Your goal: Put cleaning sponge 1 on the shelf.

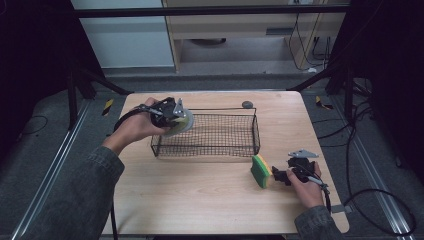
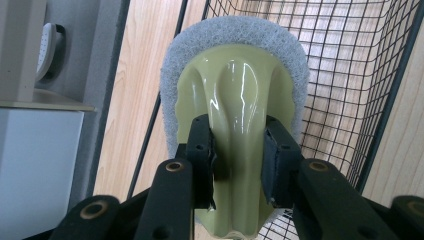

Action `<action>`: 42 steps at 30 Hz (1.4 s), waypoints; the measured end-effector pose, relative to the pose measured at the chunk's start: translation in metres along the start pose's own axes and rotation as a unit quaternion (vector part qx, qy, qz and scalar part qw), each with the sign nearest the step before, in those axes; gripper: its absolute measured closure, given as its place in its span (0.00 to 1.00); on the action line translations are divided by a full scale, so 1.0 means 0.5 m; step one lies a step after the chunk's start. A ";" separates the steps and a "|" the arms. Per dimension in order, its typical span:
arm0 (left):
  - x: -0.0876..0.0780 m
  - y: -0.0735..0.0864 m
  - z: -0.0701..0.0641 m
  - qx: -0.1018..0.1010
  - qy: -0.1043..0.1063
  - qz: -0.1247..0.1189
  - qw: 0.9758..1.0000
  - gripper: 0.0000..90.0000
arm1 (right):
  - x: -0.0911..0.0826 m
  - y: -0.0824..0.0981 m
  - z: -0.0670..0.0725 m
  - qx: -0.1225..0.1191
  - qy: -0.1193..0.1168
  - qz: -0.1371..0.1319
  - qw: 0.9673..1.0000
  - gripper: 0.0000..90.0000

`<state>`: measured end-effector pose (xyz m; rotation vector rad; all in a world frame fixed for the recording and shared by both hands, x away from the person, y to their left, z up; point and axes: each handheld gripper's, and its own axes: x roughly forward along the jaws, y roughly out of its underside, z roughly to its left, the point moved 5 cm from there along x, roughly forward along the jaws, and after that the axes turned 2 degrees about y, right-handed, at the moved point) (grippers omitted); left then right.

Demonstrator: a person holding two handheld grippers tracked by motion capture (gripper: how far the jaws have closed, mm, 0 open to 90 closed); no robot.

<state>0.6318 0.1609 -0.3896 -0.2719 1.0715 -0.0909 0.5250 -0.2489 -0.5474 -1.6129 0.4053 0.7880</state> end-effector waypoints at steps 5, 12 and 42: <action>0.008 0.005 -0.001 0.000 0.002 0.005 1.000 0.77 | 0.000 0.000 0.000 0.000 0.000 0.000 1.000 0.01; 0.020 0.011 -0.006 0.000 0.006 0.011 1.000 0.77 | 0.000 0.000 0.000 0.000 0.000 0.000 1.000 0.01; 0.055 0.042 -0.013 -0.006 0.022 0.026 0.999 0.77 | 0.000 0.000 0.000 0.000 0.000 0.000 1.000 0.01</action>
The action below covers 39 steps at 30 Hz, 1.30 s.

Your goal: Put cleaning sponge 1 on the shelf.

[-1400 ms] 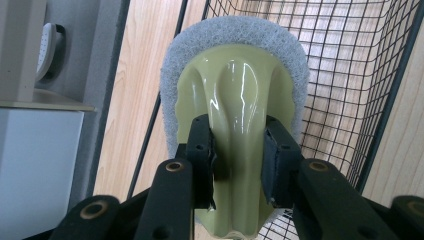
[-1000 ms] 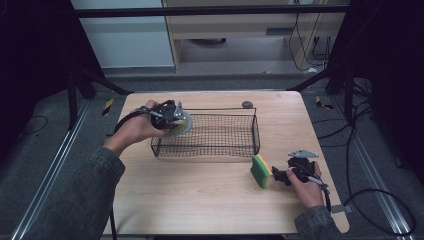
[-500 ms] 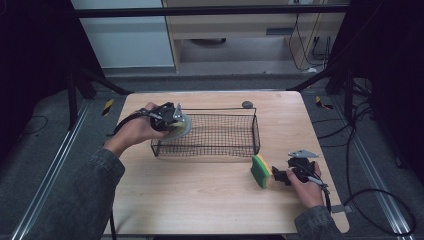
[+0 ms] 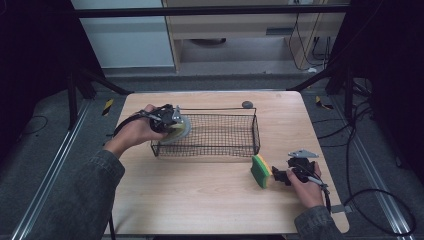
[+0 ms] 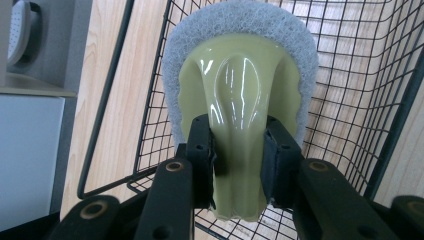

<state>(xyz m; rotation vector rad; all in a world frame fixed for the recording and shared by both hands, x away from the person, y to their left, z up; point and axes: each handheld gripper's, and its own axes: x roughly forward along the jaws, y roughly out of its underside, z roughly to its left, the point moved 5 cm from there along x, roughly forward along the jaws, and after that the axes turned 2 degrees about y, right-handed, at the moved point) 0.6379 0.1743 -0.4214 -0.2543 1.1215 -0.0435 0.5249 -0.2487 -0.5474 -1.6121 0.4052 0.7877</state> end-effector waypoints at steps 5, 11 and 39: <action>0.005 0.002 0.000 -0.004 0.004 0.000 1.000 0.77 | 0.000 0.000 0.000 0.001 0.000 0.000 1.000 0.01; 0.021 0.005 -0.005 -0.003 0.010 0.008 1.000 0.77 | 0.000 0.000 0.000 0.000 0.000 0.000 1.000 0.01; 0.063 -0.010 -0.012 -0.013 0.027 0.021 0.999 0.76 | 0.000 0.000 0.000 0.000 0.000 0.000 1.000 0.01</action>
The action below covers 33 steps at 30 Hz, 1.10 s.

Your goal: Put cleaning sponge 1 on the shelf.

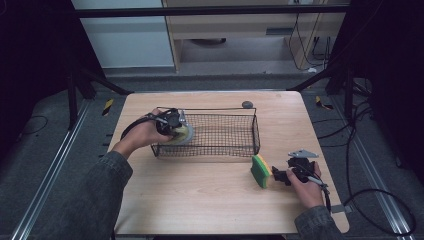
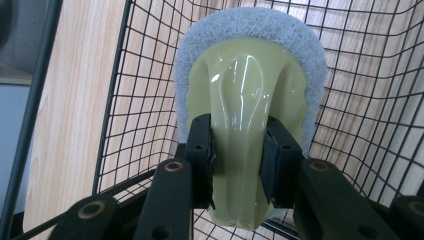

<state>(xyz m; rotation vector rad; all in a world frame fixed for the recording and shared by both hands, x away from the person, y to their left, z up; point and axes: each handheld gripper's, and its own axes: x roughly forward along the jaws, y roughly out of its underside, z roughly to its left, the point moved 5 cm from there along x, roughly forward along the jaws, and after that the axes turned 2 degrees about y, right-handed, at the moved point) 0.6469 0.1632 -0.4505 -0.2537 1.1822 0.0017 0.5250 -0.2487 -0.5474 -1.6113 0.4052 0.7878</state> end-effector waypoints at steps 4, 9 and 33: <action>0.004 -0.001 -0.004 -0.004 0.004 0.002 1.000 0.76 | 0.000 0.000 0.000 0.000 0.000 0.000 1.000 0.01; 0.007 -0.002 -0.005 0.002 0.004 0.003 1.000 0.76 | 0.000 0.000 0.000 0.000 0.000 0.000 1.000 0.01; -0.066 -0.020 -0.017 -0.058 -0.040 -0.078 0.994 0.28 | 0.000 0.000 0.001 0.002 0.001 0.001 1.000 0.01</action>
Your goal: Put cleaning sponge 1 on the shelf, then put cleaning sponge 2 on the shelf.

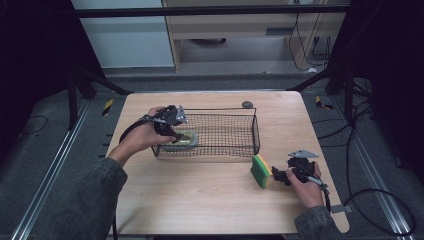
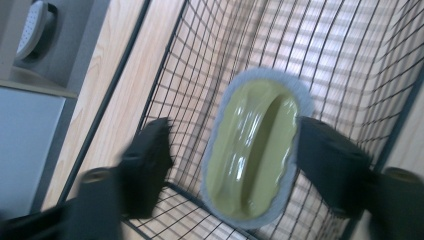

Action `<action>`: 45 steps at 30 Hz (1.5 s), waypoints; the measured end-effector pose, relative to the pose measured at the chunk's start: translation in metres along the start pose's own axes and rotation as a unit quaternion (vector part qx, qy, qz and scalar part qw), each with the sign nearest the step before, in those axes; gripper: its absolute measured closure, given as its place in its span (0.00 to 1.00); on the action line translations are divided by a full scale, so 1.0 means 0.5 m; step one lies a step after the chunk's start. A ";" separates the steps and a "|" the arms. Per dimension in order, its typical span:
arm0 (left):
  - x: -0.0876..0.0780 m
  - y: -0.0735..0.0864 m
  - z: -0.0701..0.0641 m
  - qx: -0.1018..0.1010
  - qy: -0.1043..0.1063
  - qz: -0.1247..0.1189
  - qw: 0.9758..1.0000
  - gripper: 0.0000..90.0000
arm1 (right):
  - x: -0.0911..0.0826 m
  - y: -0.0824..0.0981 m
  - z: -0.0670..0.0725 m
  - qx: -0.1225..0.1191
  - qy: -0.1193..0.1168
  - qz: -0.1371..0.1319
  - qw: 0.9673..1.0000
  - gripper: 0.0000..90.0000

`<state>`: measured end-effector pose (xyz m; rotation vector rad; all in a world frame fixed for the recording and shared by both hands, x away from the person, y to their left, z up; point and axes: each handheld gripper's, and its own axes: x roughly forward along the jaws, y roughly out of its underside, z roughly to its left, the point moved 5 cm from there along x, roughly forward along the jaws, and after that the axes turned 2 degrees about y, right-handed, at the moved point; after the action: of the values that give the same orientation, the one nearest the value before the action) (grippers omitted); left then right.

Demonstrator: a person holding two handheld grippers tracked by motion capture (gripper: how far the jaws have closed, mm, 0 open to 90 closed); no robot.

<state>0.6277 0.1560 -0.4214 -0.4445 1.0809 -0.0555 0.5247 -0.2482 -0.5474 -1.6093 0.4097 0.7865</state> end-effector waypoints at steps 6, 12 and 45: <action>-0.023 -0.005 -0.015 -0.030 0.007 -0.038 0.999 0.13 | 0.001 -0.001 0.001 0.002 0.002 0.000 1.000 0.01; -0.047 -0.010 -0.032 -0.034 0.004 -0.058 0.998 0.08 | 0.000 -0.001 0.002 0.006 0.002 0.000 1.000 0.01; -0.010 0.258 -0.249 -0.293 -0.025 -0.081 0.952 0.06 | -0.152 0.027 0.080 -0.062 -0.043 0.070 0.995 0.22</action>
<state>0.4961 0.2347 -0.5144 -1.0652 0.9975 0.1364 0.4518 -0.2250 -0.5064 -1.6671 0.4227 1.0017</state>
